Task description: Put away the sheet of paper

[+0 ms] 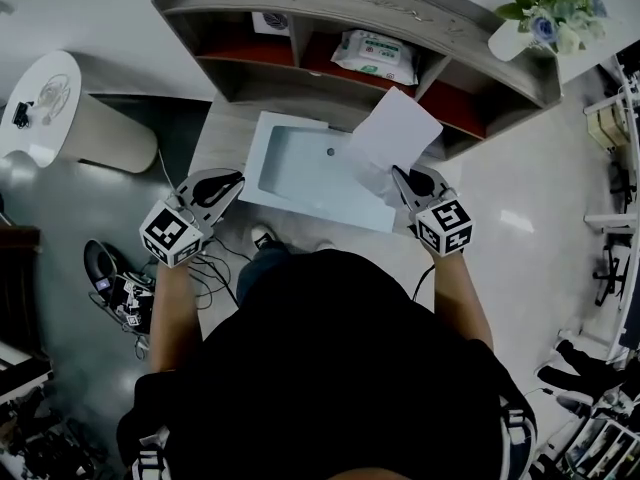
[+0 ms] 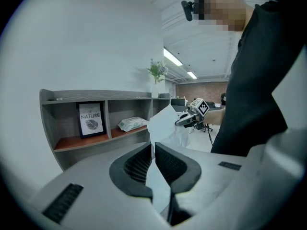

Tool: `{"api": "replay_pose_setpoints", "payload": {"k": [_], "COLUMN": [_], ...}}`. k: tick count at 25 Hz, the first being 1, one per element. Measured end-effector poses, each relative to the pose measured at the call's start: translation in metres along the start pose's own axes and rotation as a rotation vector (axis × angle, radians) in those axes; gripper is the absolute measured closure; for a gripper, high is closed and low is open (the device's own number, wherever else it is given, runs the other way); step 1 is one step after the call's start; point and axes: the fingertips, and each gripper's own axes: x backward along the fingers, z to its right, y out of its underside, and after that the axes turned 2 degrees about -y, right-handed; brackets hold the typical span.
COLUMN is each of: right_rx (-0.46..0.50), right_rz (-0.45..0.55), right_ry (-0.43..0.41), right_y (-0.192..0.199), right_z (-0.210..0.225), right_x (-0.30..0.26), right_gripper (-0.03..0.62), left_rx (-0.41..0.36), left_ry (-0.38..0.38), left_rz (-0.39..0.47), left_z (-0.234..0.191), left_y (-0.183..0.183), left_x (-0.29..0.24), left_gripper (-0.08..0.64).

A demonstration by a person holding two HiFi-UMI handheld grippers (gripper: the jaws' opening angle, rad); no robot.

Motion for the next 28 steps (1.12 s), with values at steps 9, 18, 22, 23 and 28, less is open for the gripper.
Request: {"api": "replay_pose_setpoints", "payload": {"k": [9, 18, 22, 23, 28], "right_rx": [0.003, -0.005, -0.021, -0.024, -0.034], "right_rz": [-0.025, -0.029, -0.038, -0.040, -0.051], "right_ry": [0.014, 0.053, 0.070, 0.072, 0.081], "right_y": [0.006, 0.005, 0.009, 0.010, 0.010], "right_z": [-0.009, -0.014, -0.015, -0.016, -0.019], "right_x": [0.003, 0.006, 0.006, 0.005, -0.005], "right_gripper": [0.578, 0.578, 0.578, 0.578, 0.578], "left_rx": [-0.015, 0.001, -0.013, -0.014, -0.013], "left_ry": [0.009, 0.022, 0.046, 0.052, 0.082], "left_rz": [0.010, 0.028, 0.031, 0.032, 0.030], "left_z": [0.000, -0.005, -0.009, -0.011, -0.021], "left_y": [0.002, 0.014, 0.011, 0.010, 0.013], "left_x": [0.006, 0.011, 0.005, 0.004, 0.000], "left_gripper": [0.537, 0.537, 0.537, 0.537, 0.537]}}
